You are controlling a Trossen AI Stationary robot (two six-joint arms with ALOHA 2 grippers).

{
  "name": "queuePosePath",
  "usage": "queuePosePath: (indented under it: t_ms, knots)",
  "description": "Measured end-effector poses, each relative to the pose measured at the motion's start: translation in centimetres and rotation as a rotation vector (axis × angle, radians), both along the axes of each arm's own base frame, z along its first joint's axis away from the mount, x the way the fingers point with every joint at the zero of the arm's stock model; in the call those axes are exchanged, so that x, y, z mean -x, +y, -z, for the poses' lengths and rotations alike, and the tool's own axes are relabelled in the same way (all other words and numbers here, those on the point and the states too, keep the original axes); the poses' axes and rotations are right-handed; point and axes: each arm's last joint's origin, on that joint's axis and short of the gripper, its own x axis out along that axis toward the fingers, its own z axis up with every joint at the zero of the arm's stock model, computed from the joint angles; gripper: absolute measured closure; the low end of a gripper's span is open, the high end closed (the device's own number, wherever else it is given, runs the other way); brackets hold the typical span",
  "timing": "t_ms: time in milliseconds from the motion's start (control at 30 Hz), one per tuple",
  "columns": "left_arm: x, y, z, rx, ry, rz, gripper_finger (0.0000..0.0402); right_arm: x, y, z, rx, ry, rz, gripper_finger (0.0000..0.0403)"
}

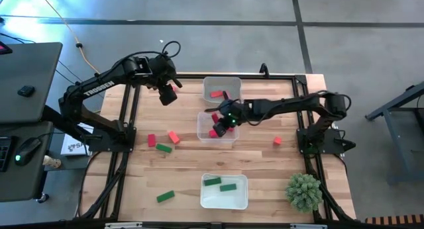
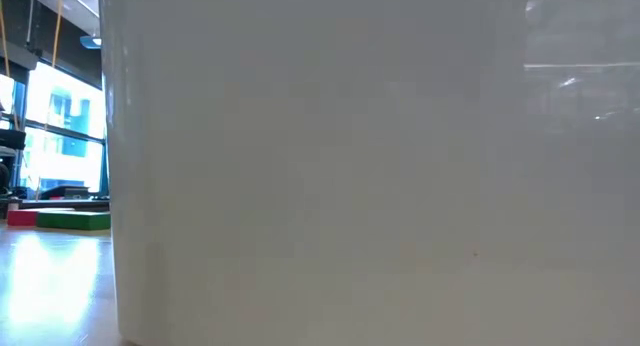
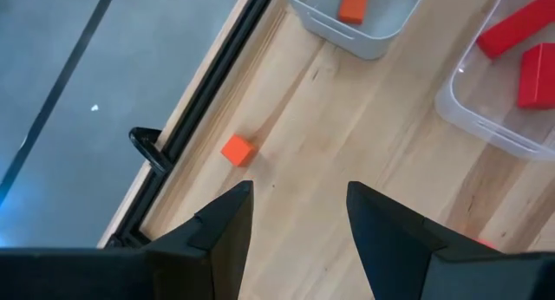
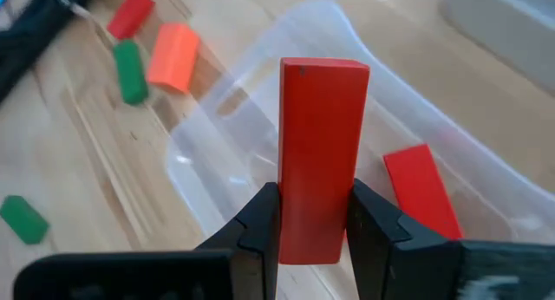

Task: Sort & place blocks by color
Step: Put the red block into the transparent bin

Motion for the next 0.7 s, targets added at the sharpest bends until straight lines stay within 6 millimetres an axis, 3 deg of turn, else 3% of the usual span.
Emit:
queuePosePath:
  t_ms: [333,700]
  knots:
    - [0.0,0.0,0.0,0.012,-0.003,0.005,0.0225,0.0,0.0,2.5,-0.043,0.138,0.019,0.0327]
    - [0.0,-0.1,0.1,0.023,-0.008,0.01,0.0225,0.1,-0.1,3.4,-0.066,0.183,0.039,0.0327]
